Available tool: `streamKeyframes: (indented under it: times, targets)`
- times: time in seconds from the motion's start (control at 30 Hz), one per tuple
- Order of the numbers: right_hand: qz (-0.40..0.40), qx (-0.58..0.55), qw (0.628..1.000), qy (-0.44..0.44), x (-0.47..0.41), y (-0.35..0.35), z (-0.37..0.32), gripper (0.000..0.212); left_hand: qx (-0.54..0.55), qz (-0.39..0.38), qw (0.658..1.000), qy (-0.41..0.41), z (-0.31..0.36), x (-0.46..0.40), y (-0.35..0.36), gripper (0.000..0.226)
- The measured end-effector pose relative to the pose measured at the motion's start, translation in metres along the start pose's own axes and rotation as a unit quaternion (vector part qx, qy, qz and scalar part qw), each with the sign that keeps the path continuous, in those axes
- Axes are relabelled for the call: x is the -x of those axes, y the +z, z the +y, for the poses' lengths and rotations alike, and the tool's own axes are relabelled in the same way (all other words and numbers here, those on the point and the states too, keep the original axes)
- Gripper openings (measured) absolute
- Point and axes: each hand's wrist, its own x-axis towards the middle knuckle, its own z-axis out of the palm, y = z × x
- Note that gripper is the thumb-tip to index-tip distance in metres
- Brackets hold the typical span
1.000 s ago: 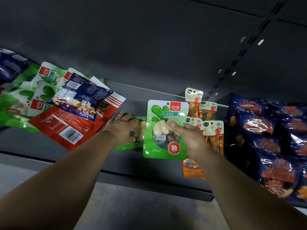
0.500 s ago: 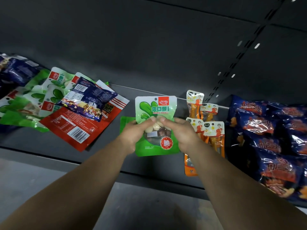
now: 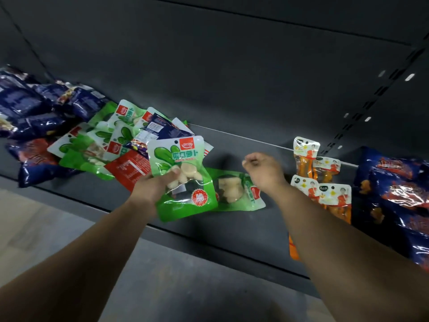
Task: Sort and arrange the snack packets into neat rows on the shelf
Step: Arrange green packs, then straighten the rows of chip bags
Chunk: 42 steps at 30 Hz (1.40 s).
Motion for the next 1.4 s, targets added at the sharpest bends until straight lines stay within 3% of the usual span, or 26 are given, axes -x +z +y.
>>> streamKeyframes:
  times: [0.13, 0.33, 0.43, 0.57, 0.8, 0.97, 1.17, 1.4]
  targets:
    - [-0.103, 0.257, 0.958, -0.072, 0.013, 0.027, 0.004, 0.040, 0.007, 0.012, 1.000, -0.001, -0.004, -0.004, -0.020, 0.032]
    - [-0.100, 0.355, 0.925, -0.089, 0.034, 0.033, 0.007, 0.044, 0.003, 0.004, 1.000, 0.013, -0.008, -0.007, -0.012, 0.028]
    - [-0.109, 0.345, 0.930, -0.063, 0.041, 0.030, 0.008, 0.042, -0.001, -0.009, 1.000, 0.005, -0.014, -0.006, -0.003, 0.037]
    - [-0.096, 0.307, 0.947, -0.017, 0.042, 0.026, 0.009, 0.045, 0.003, -0.027, 1.000, -0.009, -0.015, -0.001, 0.003, 0.025]
    - [-0.075, 0.229, 0.968, 0.074, 0.038, 0.035, 0.013, 0.080, -0.001, -0.023, 1.000, -0.008, -0.013, 0.005, -0.008, 0.017]
    - [-0.102, 0.128, 0.975, 0.149, 0.036, 0.042, 0.020, 0.092, 0.004, -0.004, 1.000, -0.011, -0.011, 0.002, -0.017, 0.030]
    - [-0.085, 0.085, 0.982, 0.147, 0.037, 0.043, 0.022, 0.077, 0.005, -0.002, 1.000, -0.012, -0.013, 0.004, -0.012, 0.032]
    - [-0.054, 0.013, 0.993, 0.107, 0.034, 0.038, 0.026, 0.025, 0.005, -0.006, 1.000, -0.009, -0.005, 0.011, -0.007, 0.030]
